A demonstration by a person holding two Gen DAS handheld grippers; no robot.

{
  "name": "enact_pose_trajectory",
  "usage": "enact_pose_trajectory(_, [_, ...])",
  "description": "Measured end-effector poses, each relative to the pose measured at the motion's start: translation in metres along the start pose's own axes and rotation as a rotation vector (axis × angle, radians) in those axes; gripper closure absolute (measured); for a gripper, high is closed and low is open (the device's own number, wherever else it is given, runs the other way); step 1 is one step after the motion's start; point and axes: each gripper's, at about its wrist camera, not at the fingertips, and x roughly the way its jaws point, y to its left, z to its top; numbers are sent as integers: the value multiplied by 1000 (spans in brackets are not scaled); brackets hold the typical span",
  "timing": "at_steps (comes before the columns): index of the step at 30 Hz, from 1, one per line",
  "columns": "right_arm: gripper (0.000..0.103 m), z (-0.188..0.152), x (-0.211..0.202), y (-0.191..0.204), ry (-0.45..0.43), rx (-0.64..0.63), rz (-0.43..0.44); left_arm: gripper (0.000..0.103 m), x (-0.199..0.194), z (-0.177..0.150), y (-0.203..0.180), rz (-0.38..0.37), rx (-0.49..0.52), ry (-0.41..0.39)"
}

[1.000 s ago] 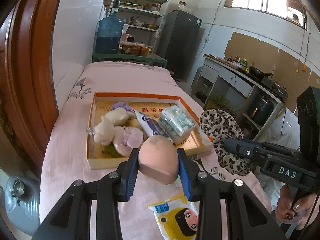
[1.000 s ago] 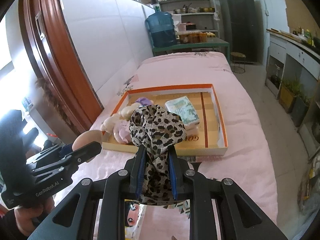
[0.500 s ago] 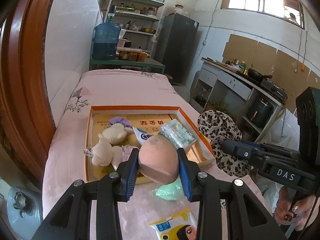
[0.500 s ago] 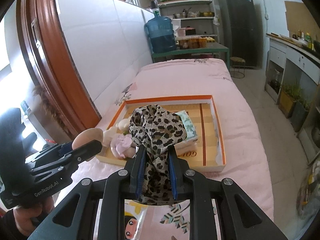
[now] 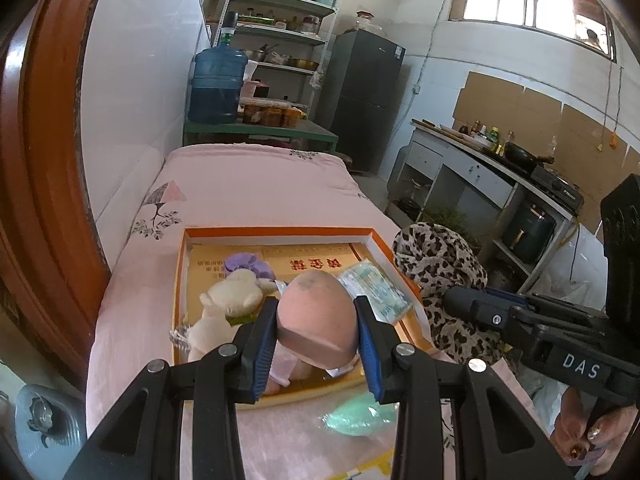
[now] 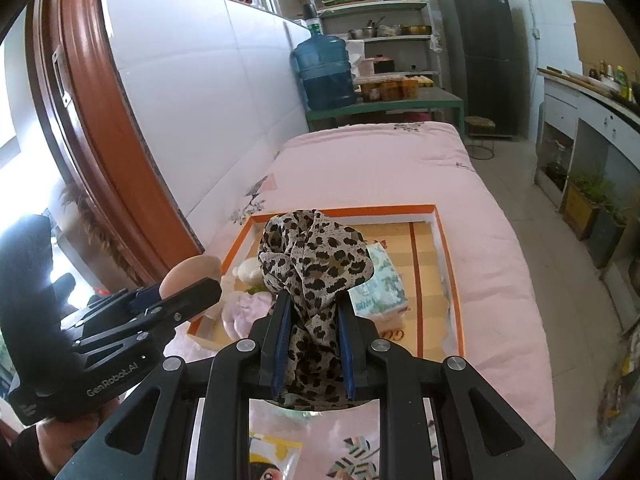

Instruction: Organize soft objects

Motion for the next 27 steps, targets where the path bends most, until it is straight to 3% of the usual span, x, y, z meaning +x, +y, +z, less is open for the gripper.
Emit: enact_pose_trajectory(27, [80, 12, 59, 0, 62, 13, 35, 65, 52, 18, 32, 48, -54, 25])
